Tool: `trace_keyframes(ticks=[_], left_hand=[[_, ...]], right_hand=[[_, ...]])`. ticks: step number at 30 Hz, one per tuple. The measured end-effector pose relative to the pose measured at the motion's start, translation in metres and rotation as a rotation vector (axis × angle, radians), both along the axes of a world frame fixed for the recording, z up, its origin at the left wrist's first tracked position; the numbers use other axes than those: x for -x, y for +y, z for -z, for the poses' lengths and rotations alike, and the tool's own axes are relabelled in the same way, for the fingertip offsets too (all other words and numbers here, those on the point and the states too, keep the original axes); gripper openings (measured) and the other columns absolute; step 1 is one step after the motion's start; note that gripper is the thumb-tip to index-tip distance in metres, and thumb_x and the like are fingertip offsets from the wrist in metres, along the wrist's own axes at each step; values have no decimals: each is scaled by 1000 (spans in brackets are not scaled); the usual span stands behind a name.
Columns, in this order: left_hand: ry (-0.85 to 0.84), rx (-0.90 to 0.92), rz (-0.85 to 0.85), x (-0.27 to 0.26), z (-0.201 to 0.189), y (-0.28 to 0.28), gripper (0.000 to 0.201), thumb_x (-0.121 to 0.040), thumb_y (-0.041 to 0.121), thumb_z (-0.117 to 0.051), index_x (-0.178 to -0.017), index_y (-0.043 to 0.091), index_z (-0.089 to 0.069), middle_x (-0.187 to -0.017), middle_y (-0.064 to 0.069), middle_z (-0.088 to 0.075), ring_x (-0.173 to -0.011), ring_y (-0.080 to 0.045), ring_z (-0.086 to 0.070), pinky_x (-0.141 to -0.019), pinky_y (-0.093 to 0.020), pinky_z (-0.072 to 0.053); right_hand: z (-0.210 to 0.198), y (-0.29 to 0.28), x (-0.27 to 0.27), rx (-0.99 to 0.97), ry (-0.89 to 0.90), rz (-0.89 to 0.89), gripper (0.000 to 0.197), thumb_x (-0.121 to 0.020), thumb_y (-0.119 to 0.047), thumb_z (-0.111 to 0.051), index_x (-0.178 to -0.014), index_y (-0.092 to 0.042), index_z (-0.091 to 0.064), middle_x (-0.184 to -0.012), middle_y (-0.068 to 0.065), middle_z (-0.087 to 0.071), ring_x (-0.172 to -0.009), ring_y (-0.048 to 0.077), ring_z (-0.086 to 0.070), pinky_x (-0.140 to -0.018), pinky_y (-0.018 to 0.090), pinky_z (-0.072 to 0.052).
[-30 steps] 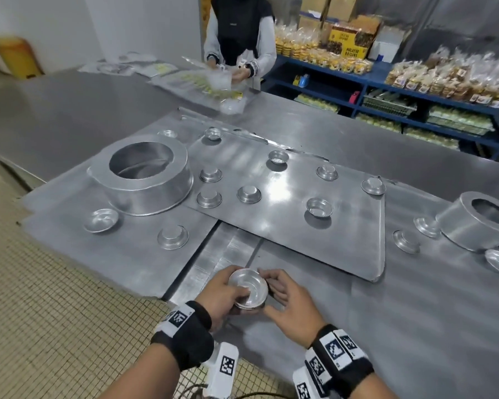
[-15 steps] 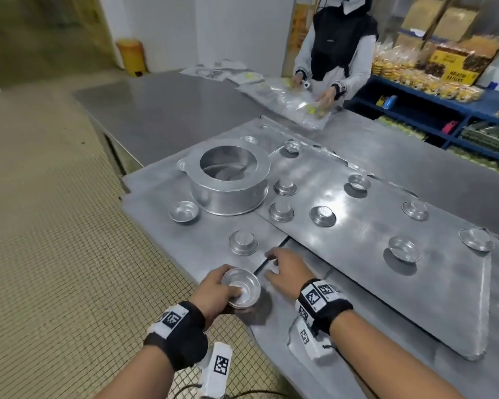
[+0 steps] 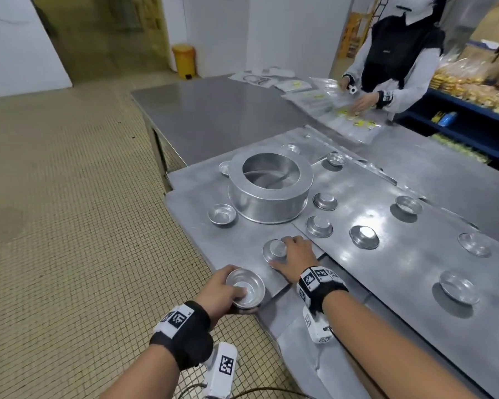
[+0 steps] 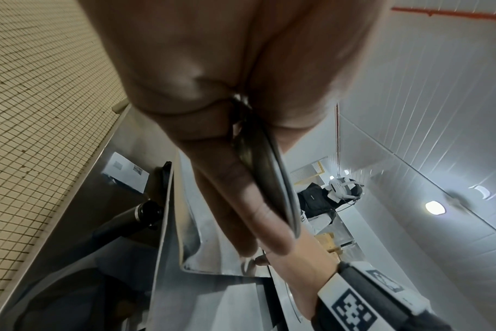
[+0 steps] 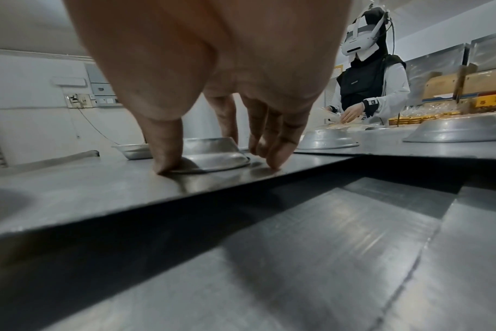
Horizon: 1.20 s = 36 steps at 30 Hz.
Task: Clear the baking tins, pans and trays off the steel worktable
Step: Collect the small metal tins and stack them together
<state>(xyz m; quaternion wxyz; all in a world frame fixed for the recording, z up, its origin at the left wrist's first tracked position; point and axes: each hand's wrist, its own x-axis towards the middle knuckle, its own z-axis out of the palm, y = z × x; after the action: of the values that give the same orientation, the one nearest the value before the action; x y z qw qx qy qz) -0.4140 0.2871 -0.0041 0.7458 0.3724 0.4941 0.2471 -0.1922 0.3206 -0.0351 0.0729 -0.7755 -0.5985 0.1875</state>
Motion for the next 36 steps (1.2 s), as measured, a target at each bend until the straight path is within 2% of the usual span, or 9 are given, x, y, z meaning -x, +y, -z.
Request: trace_keyframes(ticks=[7, 12, 15, 19, 22, 26, 29, 32, 36], left_hand=[[6, -2, -57, 0, -4, -14, 33, -87, -19, -48, -112, 0, -56, -120, -31, -54, -89, -47, -66, -64, -47, -61], [82, -21, -97, -3, -8, -24, 31, -86, -14, -52, -112, 3, -57, -118, -31, -56, -86, -46, -66, -66, -47, -61], [105, -30, -123, -10, -11, -28, 27, -88, -7, -57, -113, 3, -59, -119, -31, -57, -86, -43, -66, -64, -44, -60], [93, -27, -148, -21, -16, -35, 27, -94, 24, -64, -112, 3, -64, -116, -29, -63, -86, -39, -69, -66, -45, -61], [42, 19, -117, -25, -19, -40, 54, -93, 54, -57, -115, 6, -65, -113, -26, -69, -94, -41, -71, -73, -46, -60], [-7, -1, -53, -29, -32, -44, 68, -95, 65, -42, -112, 6, -70, -103, -23, -74, -98, -41, -71, -87, -48, -58], [-42, -38, -73, -31, -37, -45, 52, -99, 52, -49, -113, 6, -69, -107, -23, -72, -91, -37, -72, -88, -50, -57], [-6, -60, -167, -31, -37, -41, 21, -93, 11, -61, -112, 2, -63, -113, -32, -66, -81, -38, -70, -72, -49, -60], [23, -88, -175, -25, -32, -30, 28, -86, -7, -55, -111, 3, -63, -110, -32, -65, -84, -39, -67, -74, -56, -58]], right_hand=[[-7, -14, 3, -186, 103, 21, 52, -75, -35, -80, -112, -18, -48, -114, 2, -55, -112, 23, -47, -90, 36, -46], [-24, -35, 4, -273, 255, 4, 69, -79, -25, -77, -139, -21, -41, -135, 3, -44, -127, 23, -42, -107, 34, -38], [-41, -54, 6, -340, 340, -26, 74, -79, -25, -78, -143, -27, -40, -137, 0, -38, -127, 17, -43, -108, 28, -38], [-60, -80, 11, -481, 413, -54, 71, -69, -29, -84, -127, -29, -45, -124, -6, -40, -105, 7, -51, -93, 17, -44], [-66, -94, 15, -532, 500, -78, 70, -64, -34, -84, -119, -29, -43, -117, -10, -46, -102, 3, -55, -92, 22, -51], [-63, -107, 19, -488, 580, -114, 67, -61, -37, -85, -112, -33, -42, -113, -13, -56, -105, 5, -59, -92, 26, -53], [-60, -111, 21, -466, 619, -150, 64, -61, -37, -86, -110, -32, -45, -111, -15, -61, -104, 2, -61, -92, 26, -54], [-59, -109, 25, -408, 644, -190, 63, -62, -40, -88, -109, -32, -47, -112, -16, -64, -103, 0, -63, -89, 24, -55], [-55, -98, 33, -308, 664, -243, 57, -68, -36, -87, -106, -32, -44, -132, -18, -58, -117, -1, -58, -100, 25, -50]])
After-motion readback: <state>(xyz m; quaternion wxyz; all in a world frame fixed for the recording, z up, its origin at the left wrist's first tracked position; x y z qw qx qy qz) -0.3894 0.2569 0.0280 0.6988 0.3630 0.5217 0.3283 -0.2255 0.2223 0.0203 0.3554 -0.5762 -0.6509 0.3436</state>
